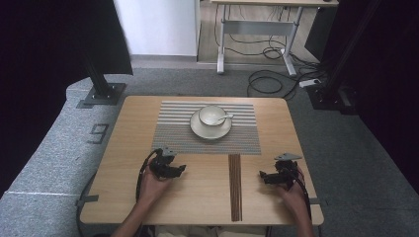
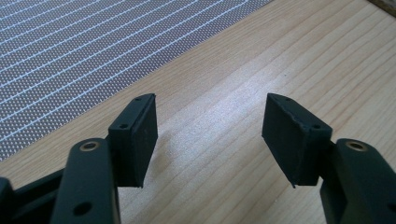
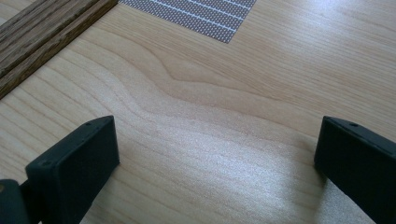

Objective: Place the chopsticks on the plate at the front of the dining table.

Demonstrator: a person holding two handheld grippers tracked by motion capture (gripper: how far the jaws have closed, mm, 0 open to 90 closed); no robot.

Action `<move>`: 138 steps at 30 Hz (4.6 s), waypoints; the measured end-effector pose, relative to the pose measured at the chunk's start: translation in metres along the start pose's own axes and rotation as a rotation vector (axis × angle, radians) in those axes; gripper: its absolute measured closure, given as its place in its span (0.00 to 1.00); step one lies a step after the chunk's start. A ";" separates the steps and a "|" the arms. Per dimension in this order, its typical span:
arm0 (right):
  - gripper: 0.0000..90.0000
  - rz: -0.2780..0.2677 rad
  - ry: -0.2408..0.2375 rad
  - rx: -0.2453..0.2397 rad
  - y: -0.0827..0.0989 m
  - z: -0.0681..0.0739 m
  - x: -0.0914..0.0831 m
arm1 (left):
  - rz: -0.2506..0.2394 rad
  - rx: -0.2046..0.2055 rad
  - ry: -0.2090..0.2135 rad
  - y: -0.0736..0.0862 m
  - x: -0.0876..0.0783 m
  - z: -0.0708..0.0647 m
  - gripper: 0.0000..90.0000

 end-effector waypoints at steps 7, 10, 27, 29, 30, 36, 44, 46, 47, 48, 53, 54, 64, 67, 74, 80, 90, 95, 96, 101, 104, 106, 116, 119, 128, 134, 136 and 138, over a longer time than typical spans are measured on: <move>0.00 0.004 0.008 0.011 0.000 0.001 -0.001 | 0.001 0.005 0.007 -0.002 -0.002 -0.002 0.42; 0.00 0.005 0.011 0.014 0.000 0.002 -0.001 | -0.003 0.007 0.016 -0.003 -0.002 -0.004 0.42; 0.00 0.004 0.014 0.013 0.000 0.002 -0.001 | 0.012 0.030 0.037 -0.008 0.008 -0.024 0.42; 0.00 0.004 0.014 0.013 0.000 0.002 -0.001 | 0.015 0.035 0.038 -0.008 0.008 -0.025 0.42; 0.00 0.004 0.014 0.013 0.000 0.002 -0.001 | 0.016 0.042 0.039 -0.009 0.009 -0.028 0.42; 0.00 0.004 0.014 0.013 0.000 0.002 -0.001 | 0.019 0.053 0.048 -0.012 0.011 -0.035 0.42; 0.00 0.004 0.014 0.013 0.000 0.002 -0.001 | 0.007 0.056 0.054 -0.017 0.011 -0.041 0.42; 0.00 0.004 0.014 0.013 0.000 0.002 -0.001 | 0.003 0.055 0.054 -0.018 0.011 -0.042 0.42; 0.00 0.005 0.014 0.013 0.000 0.002 -0.001 | 0.002 0.054 0.055 -0.018 0.011 -0.043 0.41; 0.00 0.004 0.014 0.013 0.000 0.002 -0.001 | 0.001 0.055 0.055 -0.019 0.011 -0.044 0.41; 0.00 0.004 0.014 0.013 0.000 0.002 -0.001 | 0.005 0.073 0.054 -0.022 0.012 -0.047 0.41; 0.00 0.004 0.014 0.013 0.000 0.002 -0.001 | 0.005 0.076 0.054 -0.023 0.012 -0.048 0.41; 0.00 0.004 0.014 0.015 0.000 0.002 -0.001 | 0.001 0.086 0.060 -0.030 0.014 -0.054 0.40; 0.00 0.005 0.014 0.014 0.000 0.002 -0.001 | -0.001 0.085 0.066 -0.031 0.015 -0.055 0.41; 0.00 0.005 0.014 0.016 0.000 0.002 -0.001 | -0.007 0.096 0.075 -0.035 0.019 -0.061 0.41; 0.00 0.005 0.014 0.016 0.000 0.002 -0.001 | -0.006 0.098 0.080 -0.036 0.021 -0.063 0.41; 0.00 0.006 0.014 0.015 0.000 0.002 -0.001 | -0.007 0.106 0.087 -0.040 0.025 -0.068 0.41; 0.00 0.005 0.014 0.016 0.000 0.002 -0.001 | -0.001 0.116 0.090 -0.043 0.028 -0.073 0.41; 0.00 0.005 0.014 0.016 0.000 0.002 -0.001 | -0.001 0.119 0.090 -0.044 0.029 -0.075 0.41; 0.00 0.005 0.014 0.016 0.000 0.002 -0.001 | 0.002 0.127 0.095 -0.047 0.033 -0.078 0.41; 0.00 0.005 0.014 0.016 0.000 0.002 -0.001 | 0.001 0.125 0.098 -0.047 0.034 -0.080 0.41; 0.00 0.005 0.014 0.016 0.000 0.002 -0.001 | 0.002 0.125 0.098 -0.047 0.035 -0.080 0.41; 0.00 0.005 0.013 0.015 0.000 0.002 -0.001 | 0.010 0.125 0.105 -0.049 0.041 -0.085 0.43; 0.00 0.004 0.013 0.015 0.000 0.002 -0.001 | 0.018 0.125 0.116 -0.050 0.044 -0.089 0.43; 0.00 0.005 0.013 0.015 0.000 0.002 -0.001 | 0.028 0.143 0.122 -0.052 0.051 -0.097 0.43; 0.00 0.004 0.013 0.014 0.000 0.002 -0.001 | 0.029 0.146 0.128 -0.052 0.054 -0.101 0.43; 0.00 0.003 0.014 0.013 0.000 0.002 -0.001 | 0.034 0.150 0.126 -0.051 0.057 -0.103 0.43; 0.00 0.003 0.013 0.014 0.000 0.002 -0.001 | 0.035 0.153 0.127 -0.050 0.059 -0.105 0.42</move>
Point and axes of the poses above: each handheld gripper's, and its own axes: x roughly forward along the jaws, y roughly out of its underside, z roughly to its left, the point moved 3 cm from there along x, roughly forward along the jaws, and after that the axes turned 11 degrees about y, right-handed, at the moved point
